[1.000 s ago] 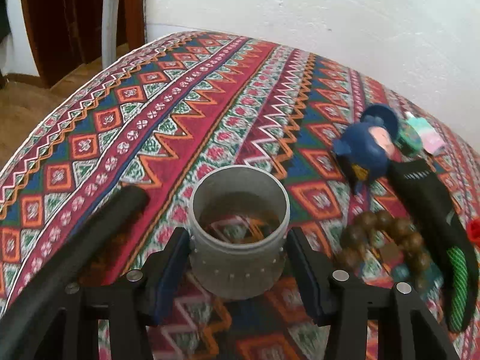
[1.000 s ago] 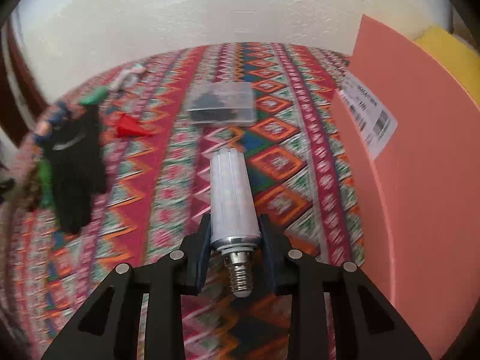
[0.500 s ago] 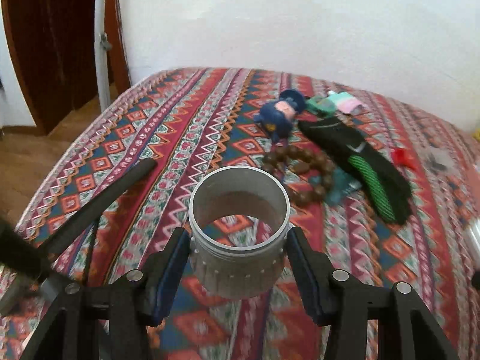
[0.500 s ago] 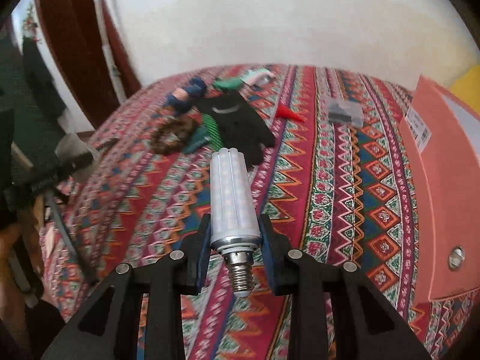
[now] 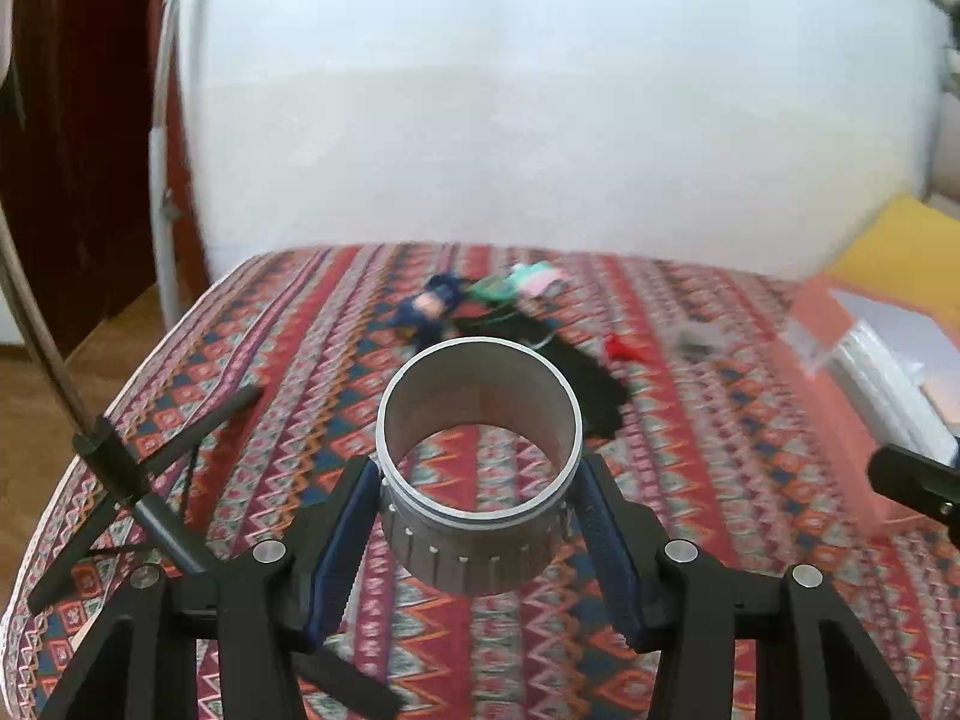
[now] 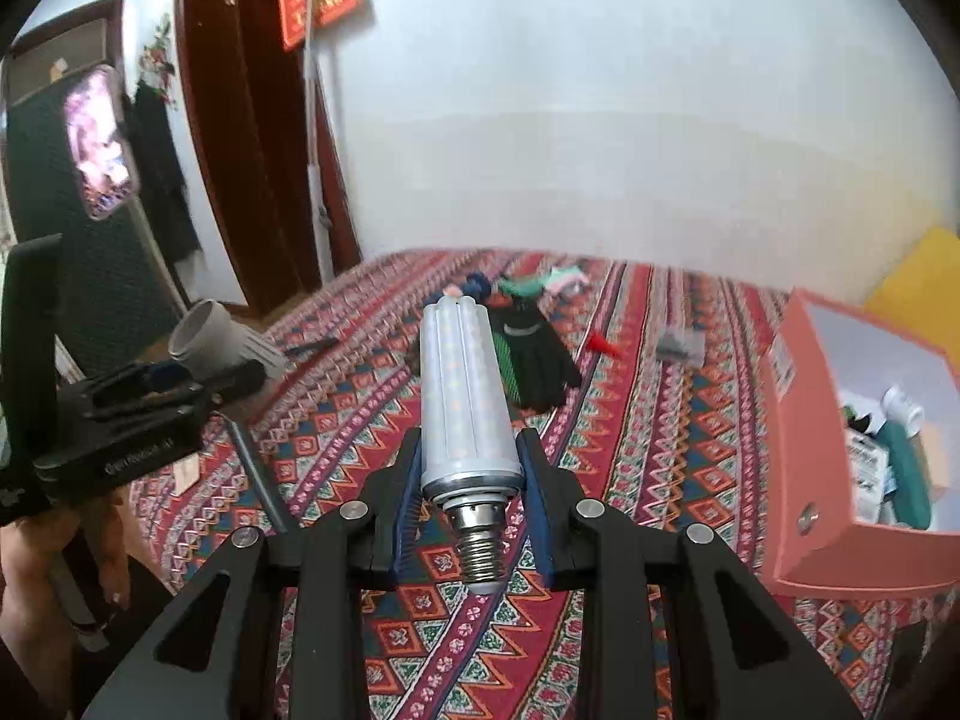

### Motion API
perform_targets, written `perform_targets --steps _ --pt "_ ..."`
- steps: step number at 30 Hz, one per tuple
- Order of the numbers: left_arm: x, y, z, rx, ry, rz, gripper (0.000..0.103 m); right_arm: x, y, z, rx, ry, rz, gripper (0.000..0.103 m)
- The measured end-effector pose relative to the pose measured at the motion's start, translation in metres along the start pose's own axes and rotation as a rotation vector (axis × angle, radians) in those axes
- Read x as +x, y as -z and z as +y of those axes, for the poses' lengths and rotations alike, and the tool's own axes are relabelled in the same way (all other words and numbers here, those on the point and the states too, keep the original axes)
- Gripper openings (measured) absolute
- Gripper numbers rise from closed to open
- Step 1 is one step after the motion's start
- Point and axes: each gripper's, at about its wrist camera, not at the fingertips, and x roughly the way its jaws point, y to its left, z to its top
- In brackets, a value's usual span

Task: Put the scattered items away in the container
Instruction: 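Carry the grey cup with left tool while right tool carries LED bulb to pink box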

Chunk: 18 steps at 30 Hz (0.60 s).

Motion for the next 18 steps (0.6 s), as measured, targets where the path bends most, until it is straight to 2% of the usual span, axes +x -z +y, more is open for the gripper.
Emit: perform_targets --steps 7,18 --pt "-0.027 -0.027 -0.049 0.058 0.082 -0.085 0.057 -0.061 -0.006 -0.011 0.011 0.028 -0.108 0.032" --pt "-0.054 -0.073 -0.127 0.120 0.221 -0.187 0.057 -0.143 -0.018 -0.062 0.105 0.102 -0.261 0.032"
